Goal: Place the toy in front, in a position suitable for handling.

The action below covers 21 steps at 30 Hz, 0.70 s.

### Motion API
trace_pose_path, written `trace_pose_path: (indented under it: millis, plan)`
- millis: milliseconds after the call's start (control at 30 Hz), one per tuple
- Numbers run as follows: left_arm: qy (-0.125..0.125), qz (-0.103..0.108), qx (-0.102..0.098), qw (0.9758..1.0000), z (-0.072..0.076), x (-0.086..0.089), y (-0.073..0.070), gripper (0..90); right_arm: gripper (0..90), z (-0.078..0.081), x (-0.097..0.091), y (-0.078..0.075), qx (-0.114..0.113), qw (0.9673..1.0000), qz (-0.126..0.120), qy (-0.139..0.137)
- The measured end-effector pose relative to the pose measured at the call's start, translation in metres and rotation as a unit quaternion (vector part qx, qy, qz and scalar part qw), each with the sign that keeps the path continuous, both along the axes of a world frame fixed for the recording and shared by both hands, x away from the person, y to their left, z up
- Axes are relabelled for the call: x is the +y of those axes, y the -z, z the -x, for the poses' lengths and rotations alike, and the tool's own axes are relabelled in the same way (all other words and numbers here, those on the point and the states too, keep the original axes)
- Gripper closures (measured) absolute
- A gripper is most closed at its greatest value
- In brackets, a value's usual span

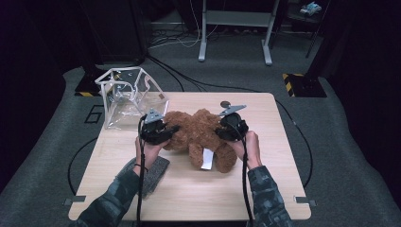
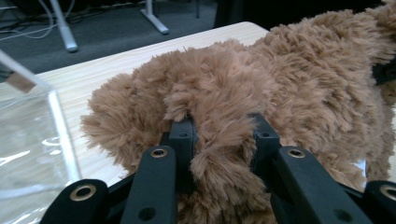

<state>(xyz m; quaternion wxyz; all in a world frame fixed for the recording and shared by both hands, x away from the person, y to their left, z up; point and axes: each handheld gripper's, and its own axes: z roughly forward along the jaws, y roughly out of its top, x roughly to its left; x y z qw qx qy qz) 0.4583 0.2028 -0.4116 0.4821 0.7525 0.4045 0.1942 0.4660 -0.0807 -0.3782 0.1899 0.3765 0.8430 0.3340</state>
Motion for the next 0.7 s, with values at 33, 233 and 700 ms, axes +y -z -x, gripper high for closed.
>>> trace_pose_path:
  millis: [33, 233, 700]
  plan:
    - [-0.004, -0.005, -0.001, 1.0, -0.001, 0.0, 0.002, 69.6, 70.8, -0.002, 0.002, 0.002, 0.003, 1.0, 0.001, 0.001]
    - [-0.024, -0.019, 0.017, 0.9994, -0.011, 0.005, 0.026, 68.7, 67.5, -0.019, 0.01, 0.027, 0.019, 0.9998, -0.005, 0.003]
    - [-0.031, -0.039, 0.001, 0.9988, -0.006, 0.02, 0.022, 25.4, 17.0, 0.004, -0.029, 0.034, 0.02, 0.9964, -0.059, 0.058]
